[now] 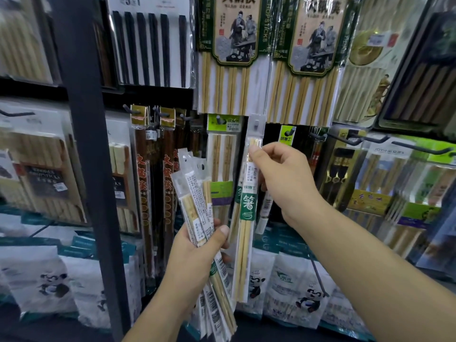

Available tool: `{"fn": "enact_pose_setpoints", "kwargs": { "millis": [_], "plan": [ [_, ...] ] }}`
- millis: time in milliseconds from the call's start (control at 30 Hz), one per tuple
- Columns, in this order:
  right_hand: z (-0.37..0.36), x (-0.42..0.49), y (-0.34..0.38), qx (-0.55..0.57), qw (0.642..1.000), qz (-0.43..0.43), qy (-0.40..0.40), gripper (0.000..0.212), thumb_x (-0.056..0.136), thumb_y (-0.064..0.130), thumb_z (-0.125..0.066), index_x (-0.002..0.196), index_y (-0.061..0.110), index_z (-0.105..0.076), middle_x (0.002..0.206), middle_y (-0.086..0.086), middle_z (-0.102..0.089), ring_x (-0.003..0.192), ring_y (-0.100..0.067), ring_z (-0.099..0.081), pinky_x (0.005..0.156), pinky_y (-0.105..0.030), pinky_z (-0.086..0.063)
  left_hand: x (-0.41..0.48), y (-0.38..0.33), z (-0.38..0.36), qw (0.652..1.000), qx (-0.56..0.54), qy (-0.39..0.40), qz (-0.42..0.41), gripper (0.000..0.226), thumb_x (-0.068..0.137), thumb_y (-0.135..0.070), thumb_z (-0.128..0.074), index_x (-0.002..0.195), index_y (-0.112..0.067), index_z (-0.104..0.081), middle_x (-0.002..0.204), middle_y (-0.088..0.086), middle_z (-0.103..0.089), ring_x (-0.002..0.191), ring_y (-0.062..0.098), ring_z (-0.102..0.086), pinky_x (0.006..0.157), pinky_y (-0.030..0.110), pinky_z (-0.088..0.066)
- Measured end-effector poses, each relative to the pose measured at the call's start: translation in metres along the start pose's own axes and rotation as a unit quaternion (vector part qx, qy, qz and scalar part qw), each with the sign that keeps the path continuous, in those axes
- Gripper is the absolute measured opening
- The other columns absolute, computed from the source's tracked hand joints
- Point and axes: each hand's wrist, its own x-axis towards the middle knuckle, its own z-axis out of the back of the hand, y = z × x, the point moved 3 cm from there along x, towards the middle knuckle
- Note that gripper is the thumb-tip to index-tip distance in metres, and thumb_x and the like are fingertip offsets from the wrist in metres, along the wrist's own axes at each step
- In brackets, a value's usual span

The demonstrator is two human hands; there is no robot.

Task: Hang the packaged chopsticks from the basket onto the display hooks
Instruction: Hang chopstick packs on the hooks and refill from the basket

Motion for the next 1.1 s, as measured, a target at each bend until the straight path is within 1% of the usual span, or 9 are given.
{"fn": "enact_pose_setpoints", "kwargs": {
  "millis": [267, 433, 567, 667, 733, 833, 900, 1000, 1100],
  "plan": [
    [-0.003, 0.005, -0.012, -0.008, 1.000, -0.017, -0.012, 0.035, 0.098, 0.035, -0.067, 0.081, 0.004, -0.065, 0.063, -0.004, -0.053, 0.059, -0.015, -0.049, 0.061, -0.030, -0.047, -0.001, -0.009, 0.008, 0.998, 0.057, -0.001, -0.034, 0.015, 0.094, -0.010, -0.073, 0.107, -0.012, -0.065, 0.070, 0.001, -0.071, 0.063, 0.016, -0.069, 0.059, 0.029, -0.060],
    [-0.003, 0.005, -0.010, 0.011, 1.000, 0.009, -0.013, 0.032, 0.097, 0.033, -0.069, 0.079, 0.007, -0.065, 0.060, -0.001, -0.053, 0.051, -0.009, -0.049, 0.050, -0.020, -0.044, -0.003, -0.013, 0.010, 0.997, 0.061, -0.009, -0.040, 0.014, 0.093, -0.009, -0.074, 0.104, -0.013, -0.067, 0.072, -0.001, -0.071, 0.064, 0.014, -0.069, 0.058, 0.025, -0.059],
    [-0.002, 0.008, -0.016, -0.038, 0.999, 0.002, -0.021, 0.038, 0.097, 0.037, -0.068, 0.078, 0.005, -0.064, 0.059, -0.003, -0.052, 0.053, -0.011, -0.046, 0.055, -0.025, -0.043, -0.003, -0.013, 0.009, 0.998, 0.057, -0.008, -0.040, 0.014, 0.093, -0.009, -0.073, 0.104, -0.012, -0.066, 0.070, -0.001, -0.070, 0.063, 0.013, -0.068, 0.058, 0.025, -0.059],
    [-0.001, 0.008, -0.021, -0.089, 0.996, 0.001, -0.018, 0.044, 0.096, 0.042, -0.067, 0.078, 0.002, -0.063, 0.066, -0.017, -0.060, 0.059, -0.021, -0.060, 0.061, -0.032, -0.052, -0.003, -0.014, 0.009, 0.998, 0.051, -0.005, -0.035, 0.014, 0.093, -0.009, -0.073, 0.106, -0.012, -0.067, 0.071, -0.001, -0.070, 0.065, 0.014, -0.069, 0.060, 0.029, -0.060],
    [0.002, 0.007, -0.024, -0.138, 0.990, 0.004, -0.021, 0.039, 0.094, 0.044, -0.069, 0.075, 0.010, -0.064, 0.069, -0.012, -0.067, 0.067, -0.025, -0.067, 0.066, -0.036, -0.057, -0.003, -0.014, 0.008, 0.999, 0.038, -0.001, -0.028, 0.014, 0.093, -0.010, -0.073, 0.106, -0.011, -0.068, 0.070, 0.000, -0.070, 0.063, 0.016, -0.069, 0.061, 0.033, -0.062],
    [0.004, -0.003, -0.030, -0.167, 0.986, -0.009, -0.023, 0.038, 0.092, 0.045, -0.070, 0.072, 0.016, -0.057, 0.065, -0.007, -0.065, 0.063, -0.024, -0.064, 0.060, -0.037, -0.054, -0.004, -0.015, 0.007, 1.000, -0.006, 0.011, -0.004, 0.011, 0.091, -0.009, -0.074, 0.101, -0.010, -0.071, 0.070, 0.006, -0.069, 0.062, 0.020, -0.068, 0.061, 0.037, -0.063],
    [-0.001, -0.012, -0.030, -0.141, 0.990, -0.023, 0.010, 0.034, 0.093, 0.041, -0.071, 0.075, 0.014, -0.060, 0.065, -0.006, -0.062, 0.063, -0.023, -0.063, 0.062, -0.039, -0.053, -0.005, -0.016, 0.004, 0.999, -0.035, 0.034, 0.018, 0.009, 0.085, -0.014, -0.080, 0.092, -0.015, -0.076, 0.070, 0.007, -0.068, 0.064, 0.021, -0.068, 0.061, 0.038, -0.062],
    [-0.019, -0.028, -0.026, -0.084, 0.988, -0.043, 0.122, 0.022, 0.093, 0.039, -0.071, 0.088, 0.018, -0.071, 0.084, -0.012, -0.072, 0.069, -0.019, -0.064, 0.066, -0.035, -0.053, -0.007, -0.016, -0.002, 0.995, -0.042, 0.087, 0.037, 0.008, 0.079, -0.018, -0.082, 0.083, -0.023, -0.078, 0.070, 0.006, -0.068, 0.066, 0.021, -0.069, 0.062, 0.040, -0.062],
    [-0.031, -0.036, -0.023, -0.062, 0.982, -0.041, 0.173, 0.028, 0.091, 0.042, -0.072, 0.096, 0.015, -0.072, 0.090, -0.014, -0.072, 0.072, -0.014, -0.062, 0.066, -0.027, -0.051, -0.010, -0.015, -0.006, 0.992, -0.025, 0.115, 0.039, 0.008, 0.080, -0.019, -0.077, 0.085, -0.025, -0.077, 0.074, 0.004, -0.069, 0.069, 0.021, -0.069, 0.065, 0.042, -0.062]
  ]
}}
